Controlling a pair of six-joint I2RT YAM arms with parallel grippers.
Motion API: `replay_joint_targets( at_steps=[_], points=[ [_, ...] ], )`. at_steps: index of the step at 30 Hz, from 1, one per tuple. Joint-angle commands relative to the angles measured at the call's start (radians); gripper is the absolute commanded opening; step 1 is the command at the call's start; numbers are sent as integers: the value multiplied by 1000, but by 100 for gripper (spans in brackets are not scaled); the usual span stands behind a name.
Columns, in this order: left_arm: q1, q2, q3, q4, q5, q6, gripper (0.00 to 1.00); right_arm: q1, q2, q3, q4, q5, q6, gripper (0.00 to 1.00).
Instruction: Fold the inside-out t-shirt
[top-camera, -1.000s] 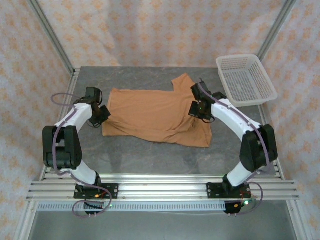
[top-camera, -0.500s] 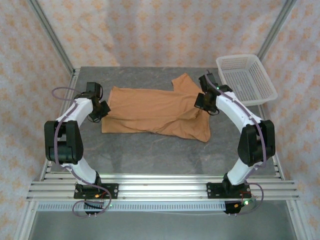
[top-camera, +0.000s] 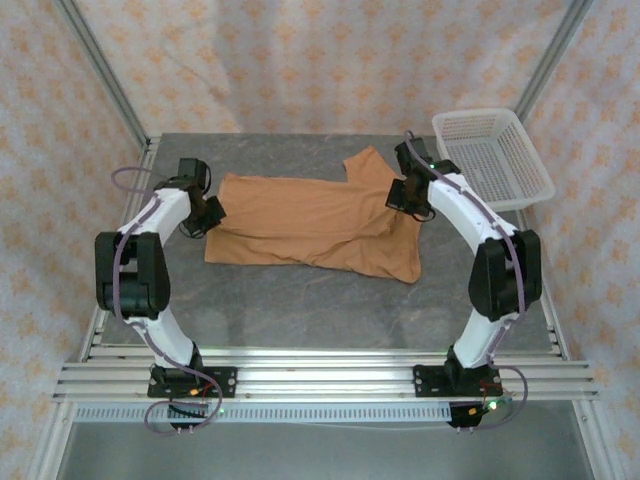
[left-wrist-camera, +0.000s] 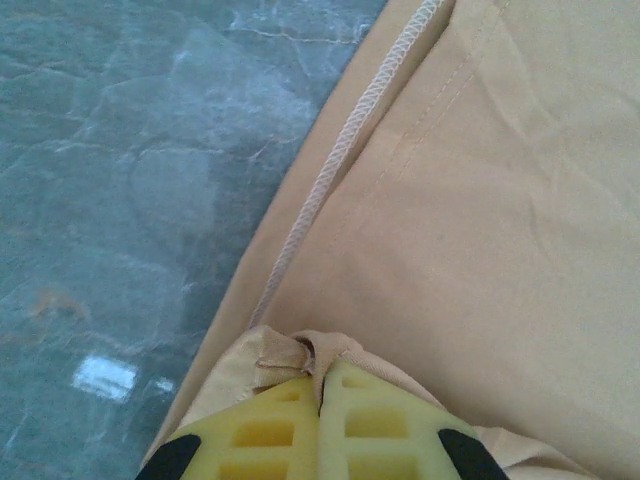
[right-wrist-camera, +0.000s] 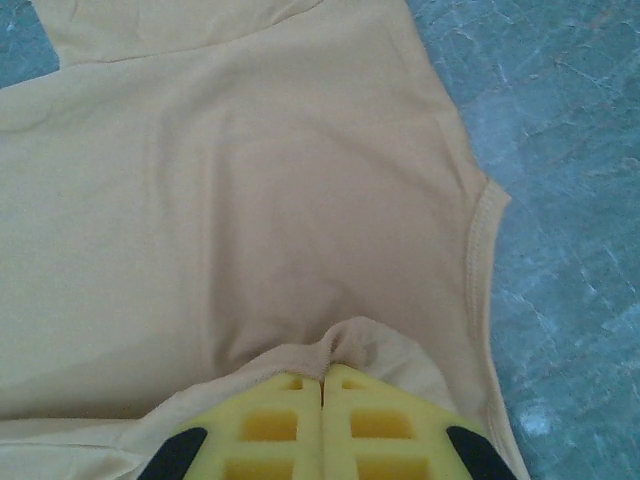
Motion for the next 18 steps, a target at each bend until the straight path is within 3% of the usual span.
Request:
replay_joint_targets(
  at_steps=[1, 4, 6, 9, 10, 13, 15, 18],
  points=[
    [-2, 52, 57, -43, -4, 10, 6, -8, 75, 72, -46, 5, -26, 0],
    [-2, 91, 86, -50, -4, 12, 10, -9, 153, 146, -68, -7, -29, 0],
    [-2, 115, 104, -56, -4, 14, 22, -10, 204, 207, -86, -22, -27, 2],
    [-2, 127, 123, -71, 9, 26, 54, -11, 269, 328, -144, -43, -27, 37],
    [-2, 104, 117, -77, 5, 29, 57, -12, 269, 351, -163, -41, -26, 47],
    [-1, -21, 43, -87, -36, 29, 61, -12, 187, 294, -167, -31, -13, 60],
    [0, -113, -32, -93, -48, 23, 61, -12, 92, 176, -127, -37, -4, 61],
    [0, -234, -178, -27, 51, -13, 57, -10, -70, -63, -37, -103, 32, 61]
  ],
)
